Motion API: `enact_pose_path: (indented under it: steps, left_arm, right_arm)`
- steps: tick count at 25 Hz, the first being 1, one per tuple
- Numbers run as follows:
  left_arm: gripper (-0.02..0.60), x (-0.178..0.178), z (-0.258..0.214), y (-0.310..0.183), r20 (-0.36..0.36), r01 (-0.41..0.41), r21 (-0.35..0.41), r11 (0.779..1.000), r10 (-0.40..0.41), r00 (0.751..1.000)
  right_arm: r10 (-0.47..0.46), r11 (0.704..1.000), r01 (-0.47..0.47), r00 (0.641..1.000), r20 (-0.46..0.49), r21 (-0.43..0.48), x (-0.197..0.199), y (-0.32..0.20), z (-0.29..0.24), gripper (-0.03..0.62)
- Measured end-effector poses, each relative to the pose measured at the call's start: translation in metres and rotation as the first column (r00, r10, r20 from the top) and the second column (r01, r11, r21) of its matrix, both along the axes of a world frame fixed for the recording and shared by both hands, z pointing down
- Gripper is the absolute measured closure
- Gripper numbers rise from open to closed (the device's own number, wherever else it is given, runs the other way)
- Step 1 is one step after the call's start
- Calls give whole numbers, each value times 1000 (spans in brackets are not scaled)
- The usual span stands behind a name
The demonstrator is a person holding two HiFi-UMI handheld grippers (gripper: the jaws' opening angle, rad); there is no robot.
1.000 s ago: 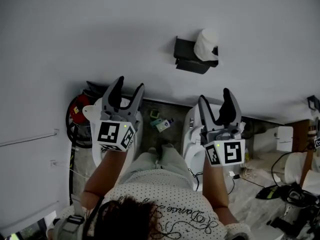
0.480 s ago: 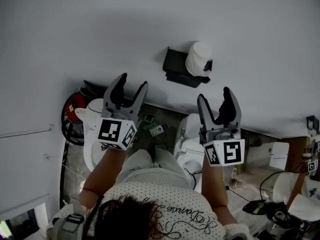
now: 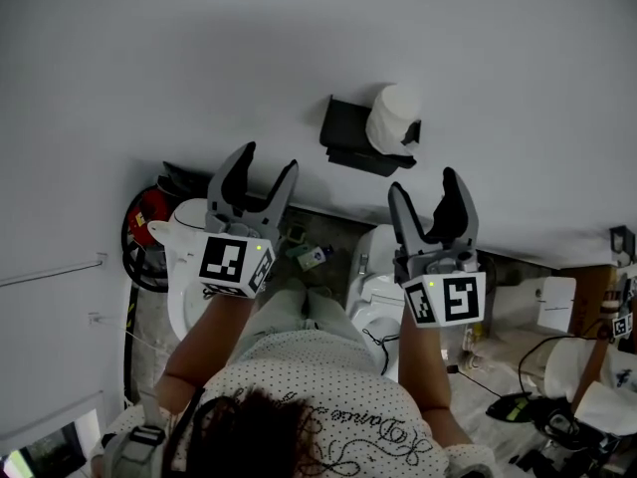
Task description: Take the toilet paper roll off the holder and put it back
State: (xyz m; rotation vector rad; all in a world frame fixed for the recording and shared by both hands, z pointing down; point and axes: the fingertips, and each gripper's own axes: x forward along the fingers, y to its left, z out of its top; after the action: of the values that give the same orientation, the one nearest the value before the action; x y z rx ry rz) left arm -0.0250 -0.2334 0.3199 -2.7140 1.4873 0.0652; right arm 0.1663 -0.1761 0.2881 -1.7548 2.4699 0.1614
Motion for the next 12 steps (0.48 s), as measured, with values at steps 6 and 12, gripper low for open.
enact_pose_path:
  steps: [6,12]
  left_arm:
    - [328,-5,-3,-6,-26,-19,1,1000,19,999]
    - [328,-6,1,-17,-39,-23,-1,1000,23,999]
  right_arm:
    - [17,999,-18,999,-28,-29,-6,-11,3,230]
    - [38,999,-39,999,-27,-37,-3,-23,9,214]
